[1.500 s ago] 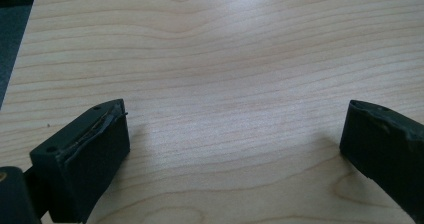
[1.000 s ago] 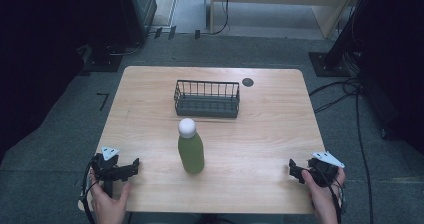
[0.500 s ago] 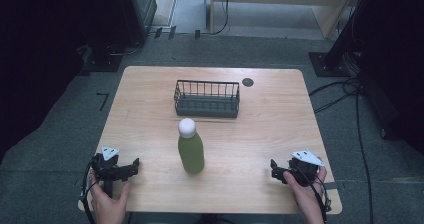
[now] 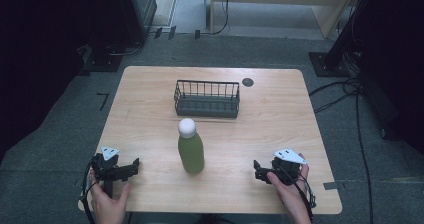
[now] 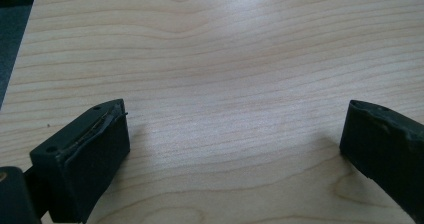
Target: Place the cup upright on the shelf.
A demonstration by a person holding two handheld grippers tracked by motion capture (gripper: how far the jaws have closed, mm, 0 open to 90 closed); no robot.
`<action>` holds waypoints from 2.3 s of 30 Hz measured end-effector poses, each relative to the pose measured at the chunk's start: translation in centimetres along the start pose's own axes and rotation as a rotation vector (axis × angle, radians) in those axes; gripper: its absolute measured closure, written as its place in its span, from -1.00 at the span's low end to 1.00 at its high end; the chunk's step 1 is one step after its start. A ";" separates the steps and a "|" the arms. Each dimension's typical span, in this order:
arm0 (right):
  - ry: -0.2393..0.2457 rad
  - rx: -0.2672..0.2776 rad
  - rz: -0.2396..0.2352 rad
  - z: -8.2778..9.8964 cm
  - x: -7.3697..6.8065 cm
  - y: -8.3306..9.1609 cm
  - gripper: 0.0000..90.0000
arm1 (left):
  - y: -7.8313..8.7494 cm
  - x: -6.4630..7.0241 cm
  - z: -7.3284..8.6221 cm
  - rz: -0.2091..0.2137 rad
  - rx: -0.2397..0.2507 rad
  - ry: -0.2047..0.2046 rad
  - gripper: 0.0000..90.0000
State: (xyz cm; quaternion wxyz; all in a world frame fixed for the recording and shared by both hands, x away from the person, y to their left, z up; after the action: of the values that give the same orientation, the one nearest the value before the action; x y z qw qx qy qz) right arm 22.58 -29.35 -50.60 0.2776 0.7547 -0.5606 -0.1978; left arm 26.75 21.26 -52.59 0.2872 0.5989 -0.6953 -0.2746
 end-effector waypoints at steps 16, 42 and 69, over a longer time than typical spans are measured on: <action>0.067 0.011 -0.079 -1.3 -3.6 -0.8 -0.96 | 0.0 0.0 0.0 0.000 -0.001 0.000 -1.00; 0.156 0.033 -0.217 -3.2 -8.4 -1.7 -0.96 | 0.0 0.0 0.0 0.000 -0.001 0.001 -1.00; 0.252 0.075 -0.397 -4.9 -13.3 -1.8 -0.91 | 0.0 0.0 0.0 0.000 -0.001 0.001 -1.00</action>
State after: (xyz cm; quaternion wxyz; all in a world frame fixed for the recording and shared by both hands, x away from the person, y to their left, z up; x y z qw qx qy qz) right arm 22.97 -15.27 -48.20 0.2729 0.8786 -0.3691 -0.1316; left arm 26.75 21.25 -52.58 0.2877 0.5989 -0.6950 -0.2748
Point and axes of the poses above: each handheld gripper's, and its own axes: y roughly backward along the jaws, z roughly out of its underside, x roughly to its right, the point moved 1 cm from there along -y, roughly forward along the jaws, and after that the axes turned 7 degrees about y, right-handed, at the moved point
